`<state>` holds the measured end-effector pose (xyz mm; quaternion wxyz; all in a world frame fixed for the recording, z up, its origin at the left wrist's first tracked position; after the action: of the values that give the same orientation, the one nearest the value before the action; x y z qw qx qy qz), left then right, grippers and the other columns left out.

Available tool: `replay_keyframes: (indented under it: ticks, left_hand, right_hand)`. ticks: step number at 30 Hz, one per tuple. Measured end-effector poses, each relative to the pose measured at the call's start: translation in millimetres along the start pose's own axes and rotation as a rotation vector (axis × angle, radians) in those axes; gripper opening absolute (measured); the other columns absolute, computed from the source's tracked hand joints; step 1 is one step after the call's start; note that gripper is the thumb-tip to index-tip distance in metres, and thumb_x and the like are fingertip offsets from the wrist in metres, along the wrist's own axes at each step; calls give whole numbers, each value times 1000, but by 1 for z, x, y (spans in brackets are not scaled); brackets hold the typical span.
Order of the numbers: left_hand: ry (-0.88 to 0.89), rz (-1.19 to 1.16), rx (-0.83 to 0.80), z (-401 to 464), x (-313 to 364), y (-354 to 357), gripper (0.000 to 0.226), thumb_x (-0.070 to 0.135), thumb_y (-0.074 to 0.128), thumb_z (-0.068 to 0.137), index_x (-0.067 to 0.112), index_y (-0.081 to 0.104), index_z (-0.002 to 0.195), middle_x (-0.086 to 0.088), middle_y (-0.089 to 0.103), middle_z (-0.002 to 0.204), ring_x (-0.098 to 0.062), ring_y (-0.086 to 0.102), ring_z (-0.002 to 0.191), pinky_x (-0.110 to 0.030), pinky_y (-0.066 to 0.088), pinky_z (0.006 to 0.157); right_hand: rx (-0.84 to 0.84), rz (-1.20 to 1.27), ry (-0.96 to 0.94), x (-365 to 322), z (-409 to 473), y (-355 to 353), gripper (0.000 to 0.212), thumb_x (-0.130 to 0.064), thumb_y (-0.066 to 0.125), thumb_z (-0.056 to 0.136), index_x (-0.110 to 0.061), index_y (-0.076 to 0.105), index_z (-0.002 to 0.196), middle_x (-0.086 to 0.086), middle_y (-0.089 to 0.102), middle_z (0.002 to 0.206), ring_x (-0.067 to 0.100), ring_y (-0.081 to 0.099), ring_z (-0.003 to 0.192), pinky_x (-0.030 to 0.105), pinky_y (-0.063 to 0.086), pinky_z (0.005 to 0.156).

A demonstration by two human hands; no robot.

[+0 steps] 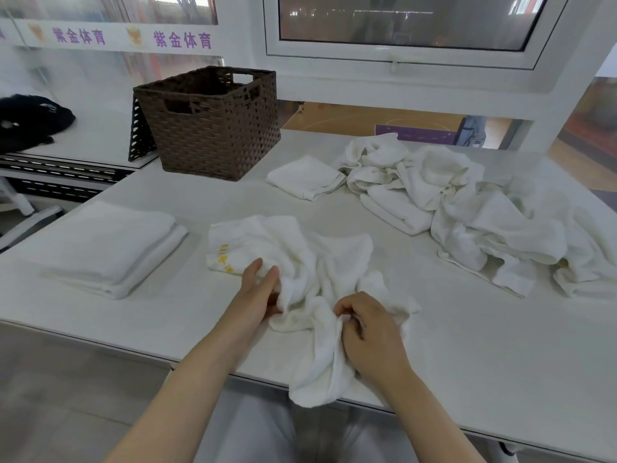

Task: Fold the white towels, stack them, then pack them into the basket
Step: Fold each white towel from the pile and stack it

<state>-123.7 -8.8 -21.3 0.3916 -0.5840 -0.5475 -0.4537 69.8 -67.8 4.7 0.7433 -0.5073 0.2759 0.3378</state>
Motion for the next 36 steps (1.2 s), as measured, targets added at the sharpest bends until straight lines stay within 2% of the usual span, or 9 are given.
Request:
replay_keyframes:
  ticks: [6, 10, 14, 17, 21, 23, 26, 30, 36]
  left_hand:
    - [25, -164, 49, 31, 5, 14, 84, 10, 61, 92, 40, 12, 153, -6, 63, 91, -16, 62, 81, -32, 48, 74]
    - [118, -131, 139, 38, 31, 12, 87, -8, 51, 89, 35, 12, 154, -11, 51, 140, -12, 59, 81, -22, 49, 62]
    - [379, -202, 389, 30, 88, -13, 78, -14, 38, 85, 33, 30, 147, 5, 43, 145, -10, 48, 121, -19, 47, 86]
    - [748, 385, 411, 18, 141, 0, 70, -10, 36, 76, 28, 51, 133, 3, 55, 119, -20, 53, 112, -39, 47, 96]
    - [1020, 1532, -61, 12, 119, 110, 54, 4, 39, 83, 32, 59, 124, 7, 68, 105, -24, 52, 103, -38, 33, 87]
    - [1046, 1789, -287, 10, 79, 133, 49, 5, 45, 90, 36, 54, 127, 12, 65, 113, -20, 47, 108, -33, 29, 88]
    - [1058, 1649, -340, 12, 54, 125, 69, -2, 51, 85, 35, 42, 143, 12, 56, 129, -20, 46, 118, -29, 31, 92]
    - [834, 1326, -206, 24, 56, 87, 91, -5, 49, 85, 36, 9, 156, 9, 20, 161, -14, 33, 139, -26, 40, 97]
    - [608, 930, -34, 38, 66, 48, 76, 1, 48, 90, 30, 18, 154, 9, 39, 151, -13, 46, 131, -26, 39, 102]
  right_hand:
    - [-2, -2, 15, 0, -1, 0, 27, -7, 45, 85, -28, 60, 92, -21, 58, 91, 1, 55, 93, 14, 41, 76]
    - [25, 76, 68, 8, -2, -3, 34, -3, 45, 86, -33, 57, 94, -21, 58, 85, 1, 54, 77, 16, 39, 68]
    - [73, 166, 111, 9, -2, -9, 39, 3, 47, 86, -34, 56, 92, -16, 59, 84, 10, 54, 71, 17, 41, 64]
    - [162, 270, 129, 12, -3, -20, 41, 9, 47, 84, -30, 56, 89, -10, 59, 80, 13, 54, 72, 17, 42, 63]
    - [284, 370, 152, 17, -4, -33, 31, -1, 45, 78, -27, 56, 89, -15, 56, 80, 4, 51, 72, 11, 39, 65]
    - [314, 383, 156, 19, -5, -36, 29, -5, 43, 73, -26, 56, 88, -17, 56, 80, 3, 50, 72, 11, 38, 64]
    - [316, 412, 149, 19, -5, -36, 31, 0, 43, 75, -25, 56, 87, -19, 55, 77, 2, 49, 71, 11, 38, 64]
    - [302, 422, 152, 22, -3, -33, 31, 2, 43, 75, -23, 56, 86, -20, 54, 74, 2, 49, 71, 12, 37, 64]
    - [272, 407, 178, 26, -2, -29, 38, 13, 46, 79, -23, 57, 87, -21, 55, 76, 2, 50, 72, 11, 38, 66]
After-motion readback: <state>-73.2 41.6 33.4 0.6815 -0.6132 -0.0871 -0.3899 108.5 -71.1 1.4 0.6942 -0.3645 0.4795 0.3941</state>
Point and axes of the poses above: each hand's wrist, its own z-axis towards the middle knuckle, its own y-axis out of the palm, x = y × z, the point moved 10 cm from there along z, towards the middle knuckle
